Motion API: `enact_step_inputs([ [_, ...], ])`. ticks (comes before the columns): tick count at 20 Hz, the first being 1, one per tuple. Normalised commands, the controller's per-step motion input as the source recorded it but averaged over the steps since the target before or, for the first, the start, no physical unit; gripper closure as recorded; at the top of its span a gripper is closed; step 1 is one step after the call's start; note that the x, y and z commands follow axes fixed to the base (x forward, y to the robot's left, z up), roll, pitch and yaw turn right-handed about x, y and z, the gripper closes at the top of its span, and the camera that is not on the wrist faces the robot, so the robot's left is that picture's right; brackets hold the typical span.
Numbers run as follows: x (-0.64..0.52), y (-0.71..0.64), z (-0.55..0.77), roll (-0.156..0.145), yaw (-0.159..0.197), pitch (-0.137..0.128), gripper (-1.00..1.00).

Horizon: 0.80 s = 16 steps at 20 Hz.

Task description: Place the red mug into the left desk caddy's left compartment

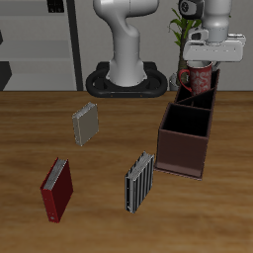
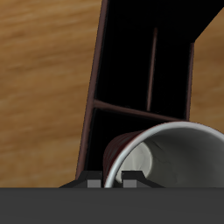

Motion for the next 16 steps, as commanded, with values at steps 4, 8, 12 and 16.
enact_step_inputs([
  [4,0.11,0.04,-0.22,-0.002,0.004,0.031,1.00],
  [8,0.10,0.09,-0.35,0.020,-0.004,0.070,1.00],
  [12,0.04,0.08,-0.28,0.024,-0.003,0.056,1.00],
  [16,-0.02,0.10,-0.35,0.032,-0.007,0.066,1.00],
])
